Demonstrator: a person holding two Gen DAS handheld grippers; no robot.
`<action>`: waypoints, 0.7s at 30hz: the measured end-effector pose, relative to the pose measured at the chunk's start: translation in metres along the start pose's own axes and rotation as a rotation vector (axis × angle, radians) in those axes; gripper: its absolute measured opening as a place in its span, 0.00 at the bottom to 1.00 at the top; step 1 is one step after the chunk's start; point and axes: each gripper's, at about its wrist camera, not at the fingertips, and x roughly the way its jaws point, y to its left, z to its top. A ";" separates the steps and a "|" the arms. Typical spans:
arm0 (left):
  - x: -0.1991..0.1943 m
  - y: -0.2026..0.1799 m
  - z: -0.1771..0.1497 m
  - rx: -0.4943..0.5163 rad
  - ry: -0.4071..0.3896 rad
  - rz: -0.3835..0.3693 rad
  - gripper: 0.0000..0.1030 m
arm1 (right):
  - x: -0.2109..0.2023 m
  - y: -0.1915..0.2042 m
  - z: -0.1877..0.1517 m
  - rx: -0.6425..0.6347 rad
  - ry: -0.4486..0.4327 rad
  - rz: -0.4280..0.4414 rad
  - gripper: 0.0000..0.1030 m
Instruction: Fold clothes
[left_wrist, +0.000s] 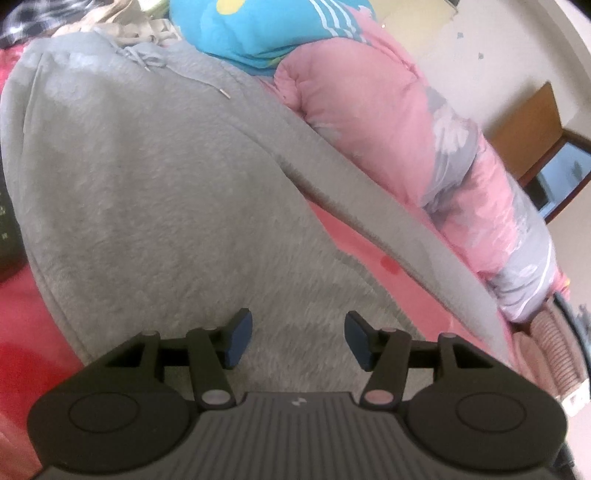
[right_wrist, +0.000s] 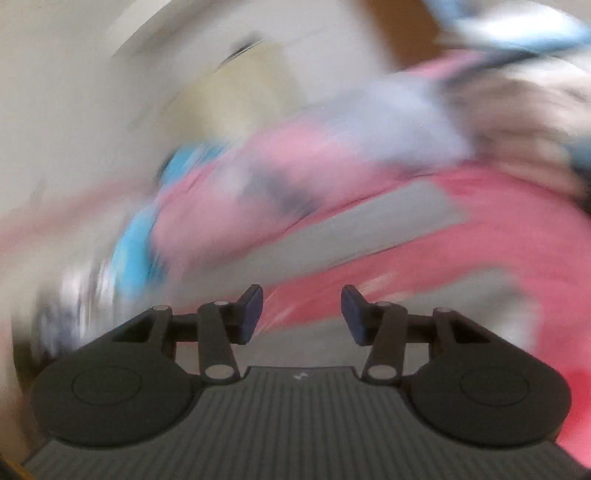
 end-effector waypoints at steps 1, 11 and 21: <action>0.000 -0.002 0.000 0.009 0.002 0.009 0.55 | 0.008 0.023 -0.011 -0.111 0.030 0.012 0.44; 0.001 -0.014 -0.002 0.050 0.013 0.070 0.56 | -0.040 -0.026 -0.067 -0.304 0.102 -0.365 0.43; 0.001 -0.018 -0.002 0.066 0.022 0.093 0.58 | -0.132 -0.103 -0.054 0.132 -0.133 -0.526 0.34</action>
